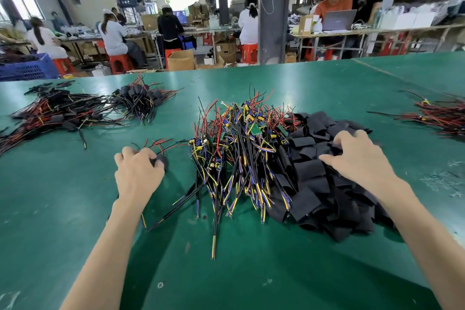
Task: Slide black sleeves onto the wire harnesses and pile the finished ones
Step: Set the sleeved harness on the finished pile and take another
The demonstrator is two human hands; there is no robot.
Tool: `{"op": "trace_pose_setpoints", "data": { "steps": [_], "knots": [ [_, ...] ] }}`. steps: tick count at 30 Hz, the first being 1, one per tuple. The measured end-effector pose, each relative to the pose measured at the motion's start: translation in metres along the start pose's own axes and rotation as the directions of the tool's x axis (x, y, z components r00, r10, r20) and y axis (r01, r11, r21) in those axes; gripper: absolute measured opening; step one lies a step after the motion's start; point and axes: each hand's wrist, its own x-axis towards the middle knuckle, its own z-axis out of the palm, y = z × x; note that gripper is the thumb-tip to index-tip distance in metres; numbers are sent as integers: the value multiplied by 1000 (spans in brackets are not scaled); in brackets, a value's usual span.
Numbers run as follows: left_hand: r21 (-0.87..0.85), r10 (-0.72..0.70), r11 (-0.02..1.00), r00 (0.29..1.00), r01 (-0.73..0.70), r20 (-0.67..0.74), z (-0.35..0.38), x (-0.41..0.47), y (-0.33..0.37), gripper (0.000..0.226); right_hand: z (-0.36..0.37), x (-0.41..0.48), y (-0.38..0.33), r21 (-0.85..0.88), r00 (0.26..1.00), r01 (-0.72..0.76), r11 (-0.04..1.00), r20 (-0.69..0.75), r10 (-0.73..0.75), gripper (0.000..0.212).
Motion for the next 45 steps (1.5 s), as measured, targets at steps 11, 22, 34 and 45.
{"op": "trace_pose_setpoints", "data": {
  "steps": [11, 22, 34, 45],
  "knots": [
    [93, 0, 996, 999, 4, -46, 2, 2, -8, 30, -4, 6, -2, 479, 961, 157, 864, -274, -23, 47],
    [-414, 181, 909, 934, -40, 308, 35, -31, 54, 40, 18, 10, -14, 931, 998, 56, 361, -56, -11, 12],
    [-616, -86, 706, 906, 348, 414, 44, -6, 53, 44, 18, 9, -19, 972, 1000, -15, 233, 19, -15, 20],
    [-629, -133, 728, 956, 273, 261, 50, 24, 79, 12, 15, 10, -22, 985, 990, -139, 104, 138, 18, 27]
  ]
}}
